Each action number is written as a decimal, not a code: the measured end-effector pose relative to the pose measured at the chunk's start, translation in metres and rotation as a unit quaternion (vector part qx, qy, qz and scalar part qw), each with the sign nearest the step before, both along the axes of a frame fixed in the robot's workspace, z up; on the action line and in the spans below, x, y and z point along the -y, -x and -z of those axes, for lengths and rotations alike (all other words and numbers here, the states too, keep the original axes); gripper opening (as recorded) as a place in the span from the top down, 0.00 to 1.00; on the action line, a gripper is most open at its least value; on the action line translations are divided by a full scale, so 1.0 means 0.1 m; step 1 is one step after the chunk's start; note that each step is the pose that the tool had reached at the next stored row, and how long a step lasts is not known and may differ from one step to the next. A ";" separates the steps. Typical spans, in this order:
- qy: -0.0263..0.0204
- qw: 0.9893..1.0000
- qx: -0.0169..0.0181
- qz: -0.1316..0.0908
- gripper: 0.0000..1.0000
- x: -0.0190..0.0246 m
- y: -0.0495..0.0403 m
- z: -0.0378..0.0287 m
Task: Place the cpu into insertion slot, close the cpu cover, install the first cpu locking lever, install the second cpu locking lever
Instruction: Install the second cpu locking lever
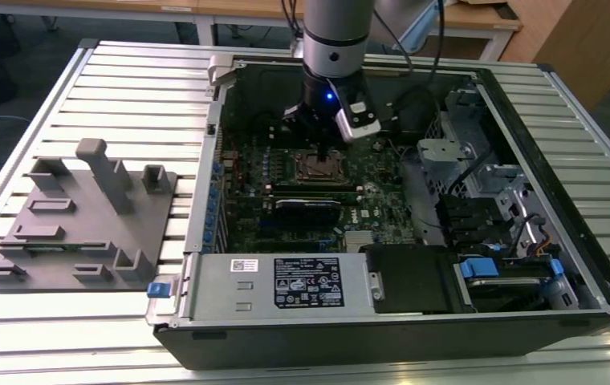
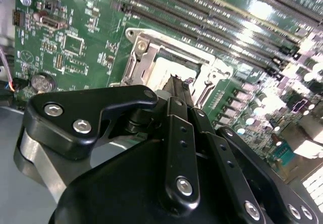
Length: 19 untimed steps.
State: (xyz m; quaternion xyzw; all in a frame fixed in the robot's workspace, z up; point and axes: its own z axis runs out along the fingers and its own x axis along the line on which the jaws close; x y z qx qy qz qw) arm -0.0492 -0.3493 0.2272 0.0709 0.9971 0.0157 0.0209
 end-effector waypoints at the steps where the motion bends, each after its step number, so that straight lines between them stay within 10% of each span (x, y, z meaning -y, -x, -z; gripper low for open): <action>1: 0.000 1.000 0.000 0.000 0.90 0.015 0.000 0.000; 11: 0.000 1.000 0.000 0.000 0.90 0.074 -0.007 -0.046; 19: 0.000 1.000 0.000 0.000 0.90 0.210 -0.011 -0.047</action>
